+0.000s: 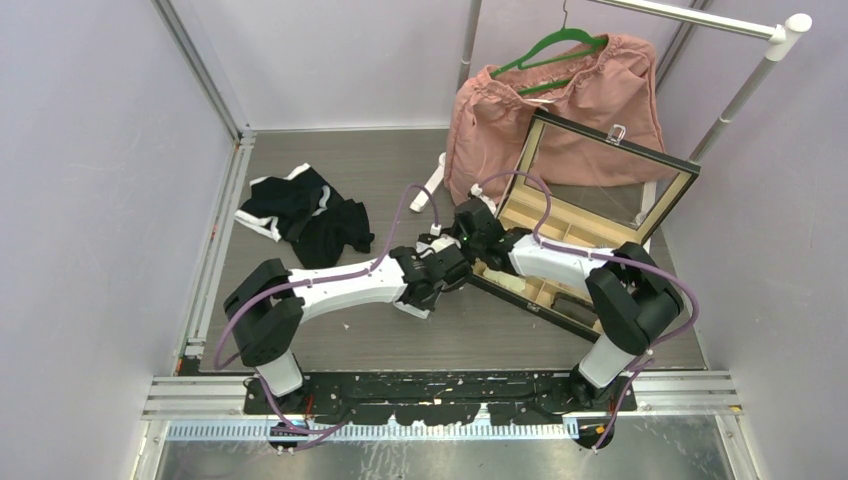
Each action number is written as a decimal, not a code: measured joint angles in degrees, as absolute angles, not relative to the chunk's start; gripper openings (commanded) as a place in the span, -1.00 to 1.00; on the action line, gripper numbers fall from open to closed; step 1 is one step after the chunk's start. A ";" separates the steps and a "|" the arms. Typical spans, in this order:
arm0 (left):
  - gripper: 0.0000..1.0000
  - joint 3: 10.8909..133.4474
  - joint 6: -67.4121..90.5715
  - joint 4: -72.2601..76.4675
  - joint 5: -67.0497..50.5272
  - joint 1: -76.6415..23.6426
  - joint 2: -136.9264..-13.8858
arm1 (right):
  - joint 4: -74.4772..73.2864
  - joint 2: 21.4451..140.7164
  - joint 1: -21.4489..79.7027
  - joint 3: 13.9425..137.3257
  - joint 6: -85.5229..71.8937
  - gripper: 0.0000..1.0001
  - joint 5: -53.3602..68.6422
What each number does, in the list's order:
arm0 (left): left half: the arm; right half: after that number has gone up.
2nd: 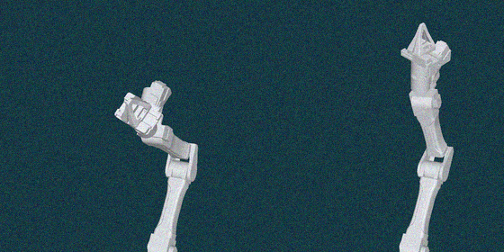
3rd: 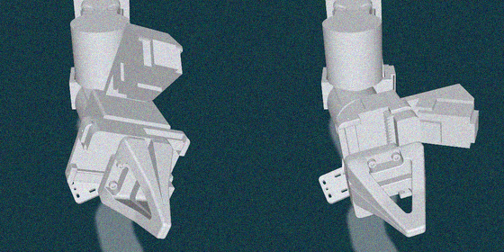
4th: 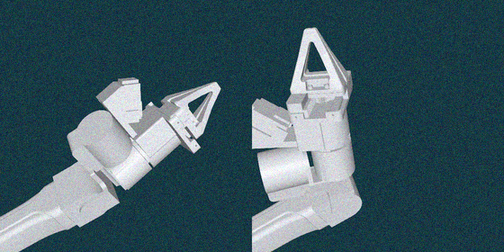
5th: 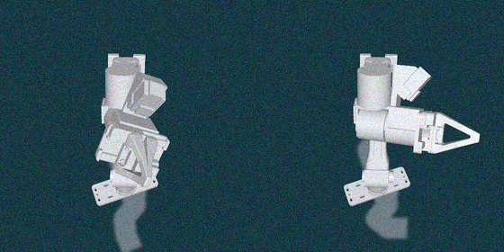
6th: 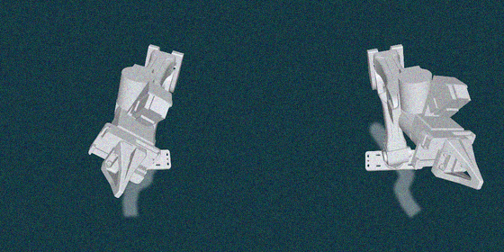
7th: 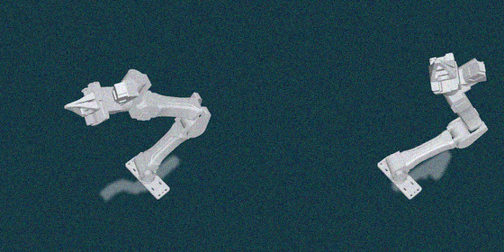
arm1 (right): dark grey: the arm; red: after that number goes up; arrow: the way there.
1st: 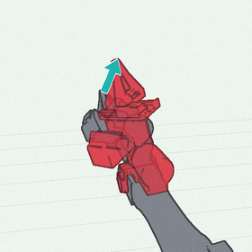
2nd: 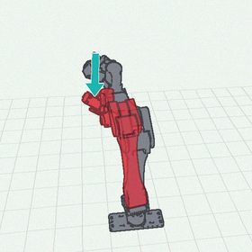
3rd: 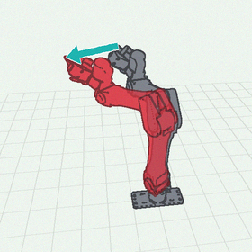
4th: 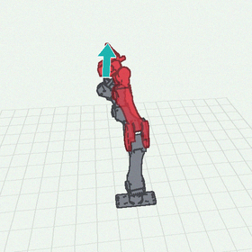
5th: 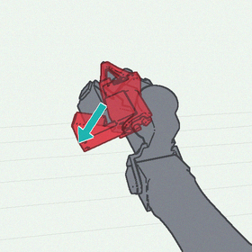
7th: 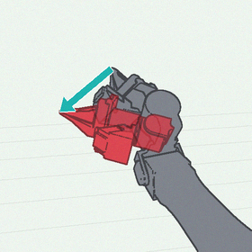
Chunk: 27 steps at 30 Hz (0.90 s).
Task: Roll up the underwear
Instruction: Fold the underwear at the center of the board.
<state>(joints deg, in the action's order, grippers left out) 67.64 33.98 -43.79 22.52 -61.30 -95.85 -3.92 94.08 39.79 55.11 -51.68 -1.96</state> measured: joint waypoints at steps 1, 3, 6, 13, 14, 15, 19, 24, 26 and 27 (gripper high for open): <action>-0.99 67.64 33.95 -43.53 22.50 -61.41 -96.27 | -3.88 94.08 39.59 54.63 -51.81 -0.98 -1.98; -0.99 67.61 33.80 -42.96 22.46 -61.52 -97.03 | -3.75 94.08 39.27 53.69 -52.14 -0.99 -2.09; -0.99 67.61 33.63 -42.37 22.41 -61.65 -97.71 | -3.60 94.08 39.11 52.80 -52.62 -0.99 -2.09; -0.99 67.53 33.36 -39.92 22.09 -61.87 -99.55 | -3.53 94.08 38.50 51.68 -52.77 -0.96 -2.44; -0.99 67.46 33.34 -39.48 22.02 -61.89 -99.70 | -3.53 94.08 38.39 51.51 -52.80 -0.95 -2.57; -0.99 67.33 33.34 -39.03 21.96 -61.89 -99.83 | -3.57 94.08 38.37 51.44 -52.82 -0.94 -2.68; -0.99 66.59 33.36 -37.67 21.82 -61.87 -100.03 | -3.68 94.11 38.13 51.09 -52.82 -0.89 -2.98; -0.99 65.78 33.39 -35.97 21.63 -61.93 -100.29 | -4.51 94.13 37.74 51.00 -52.75 -0.67 -3.44; -0.99 65.60 33.39 -35.38 21.47 -61.98 -100.49 | -4.97 94.13 37.69 50.98 -52.75 -0.55 -3.73; -0.99 65.45 33.39 -35.05 21.43 -62.02 -100.57 | -5.26 94.13 37.63 50.98 -52.69 -0.51 -3.92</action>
<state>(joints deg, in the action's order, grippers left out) 65.45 33.39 -35.05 21.43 -62.02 -100.57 -5.26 94.13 37.63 50.98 -52.69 -3.92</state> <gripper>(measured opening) 0.021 0.185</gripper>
